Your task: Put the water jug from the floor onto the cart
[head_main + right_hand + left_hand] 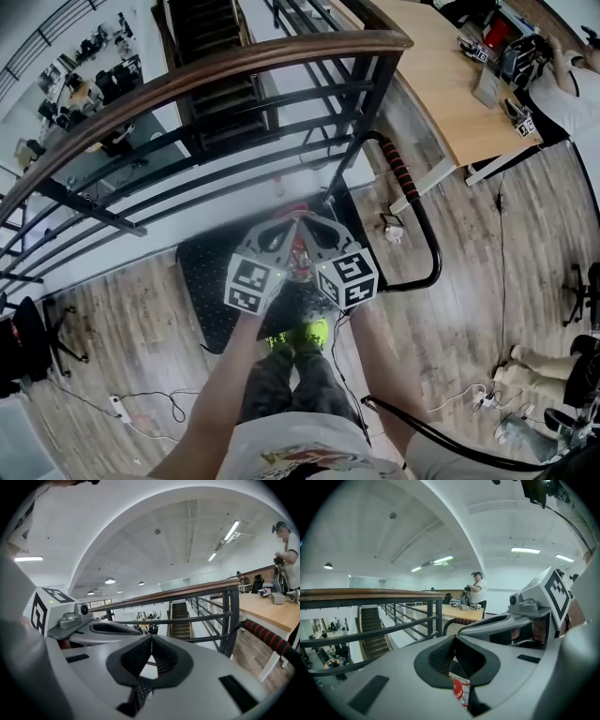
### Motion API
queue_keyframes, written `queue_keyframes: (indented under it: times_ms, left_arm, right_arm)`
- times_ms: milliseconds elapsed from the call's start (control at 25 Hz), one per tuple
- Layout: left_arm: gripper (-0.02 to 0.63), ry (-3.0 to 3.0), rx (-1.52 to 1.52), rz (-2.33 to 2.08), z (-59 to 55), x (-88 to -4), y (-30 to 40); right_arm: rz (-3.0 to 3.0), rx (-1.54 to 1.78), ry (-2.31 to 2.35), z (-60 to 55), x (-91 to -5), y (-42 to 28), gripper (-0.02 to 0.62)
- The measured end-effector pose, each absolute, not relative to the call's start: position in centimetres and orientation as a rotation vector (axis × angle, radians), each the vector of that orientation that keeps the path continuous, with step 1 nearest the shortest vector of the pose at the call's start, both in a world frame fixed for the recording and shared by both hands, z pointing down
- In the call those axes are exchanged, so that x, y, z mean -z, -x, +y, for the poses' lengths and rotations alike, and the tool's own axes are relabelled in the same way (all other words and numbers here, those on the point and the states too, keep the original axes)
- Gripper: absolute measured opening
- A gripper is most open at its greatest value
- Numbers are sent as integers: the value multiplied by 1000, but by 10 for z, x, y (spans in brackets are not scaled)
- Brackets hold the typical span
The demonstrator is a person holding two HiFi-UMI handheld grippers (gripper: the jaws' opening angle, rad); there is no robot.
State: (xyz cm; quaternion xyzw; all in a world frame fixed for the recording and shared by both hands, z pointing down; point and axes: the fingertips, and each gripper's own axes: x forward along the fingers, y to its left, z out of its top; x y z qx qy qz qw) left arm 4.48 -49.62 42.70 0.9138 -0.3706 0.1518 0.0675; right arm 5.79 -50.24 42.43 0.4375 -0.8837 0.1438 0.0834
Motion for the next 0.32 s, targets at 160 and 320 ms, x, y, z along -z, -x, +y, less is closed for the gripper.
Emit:
queue_keyframes:
  times_ms: [160,320]
  left_arm:
    - [12,-2762,-449,-1113,-492,-419,-46]
    - [12,-2763,-445,-1112,-487,-412,-47]
  right_arm:
    - [-2639,-404,-1332,-499,-416,-59,23]
    - [-2644,-407,-1343,-494,-412,-59,23]
